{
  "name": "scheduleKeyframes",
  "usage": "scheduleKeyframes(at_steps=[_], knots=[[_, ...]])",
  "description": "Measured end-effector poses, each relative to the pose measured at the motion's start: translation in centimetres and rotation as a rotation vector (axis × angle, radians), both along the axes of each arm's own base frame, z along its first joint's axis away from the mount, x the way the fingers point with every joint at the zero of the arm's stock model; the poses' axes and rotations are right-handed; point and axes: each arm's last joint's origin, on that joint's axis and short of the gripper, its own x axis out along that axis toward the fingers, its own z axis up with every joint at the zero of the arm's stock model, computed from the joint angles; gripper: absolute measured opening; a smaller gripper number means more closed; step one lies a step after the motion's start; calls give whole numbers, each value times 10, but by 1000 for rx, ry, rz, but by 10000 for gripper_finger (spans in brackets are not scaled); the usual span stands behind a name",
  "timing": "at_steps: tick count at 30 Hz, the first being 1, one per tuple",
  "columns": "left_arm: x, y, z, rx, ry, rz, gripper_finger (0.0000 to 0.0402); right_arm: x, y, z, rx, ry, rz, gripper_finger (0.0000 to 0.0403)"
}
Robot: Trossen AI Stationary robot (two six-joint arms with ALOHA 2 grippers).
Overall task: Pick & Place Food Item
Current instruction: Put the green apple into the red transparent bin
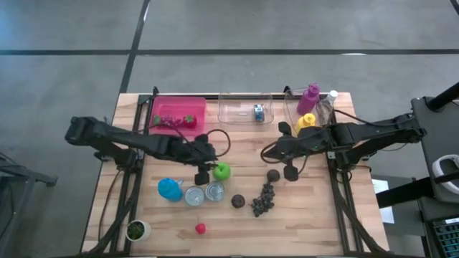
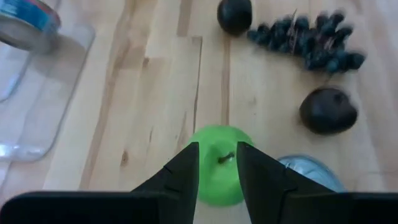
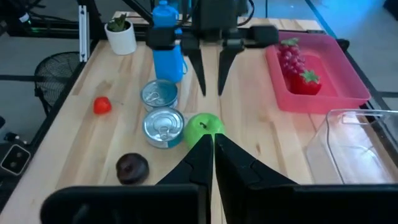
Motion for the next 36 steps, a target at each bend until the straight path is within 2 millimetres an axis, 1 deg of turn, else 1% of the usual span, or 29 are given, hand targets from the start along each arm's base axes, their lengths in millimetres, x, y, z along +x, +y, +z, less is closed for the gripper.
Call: scheduleKeyframes(at_steps=[2,10,14,17,21,26,36], knots=[[5,0,-6,14,29,-13,109,-2,0,1,-12,-3,7,13],[32,-5,-14,5,69,-115,108,-7,-1,4,-36,-10,21,13],[40,-6,-25,10,119,-116,109,-8,-2,5,-35,-14,21,13],[41,-6,-33,12,166,-116,109,-9,-2,6,-35,-16,22,13],[38,-6,-39,15,220,-116,109,-9,-2,6,-36,-15,24,13],[37,-6,-39,26,222,-128,108,-10,-2,5,-36,-11,24,13],[41,-6,-48,35,240,-135,108,-10,-2,5,-37,-11,24,13]])
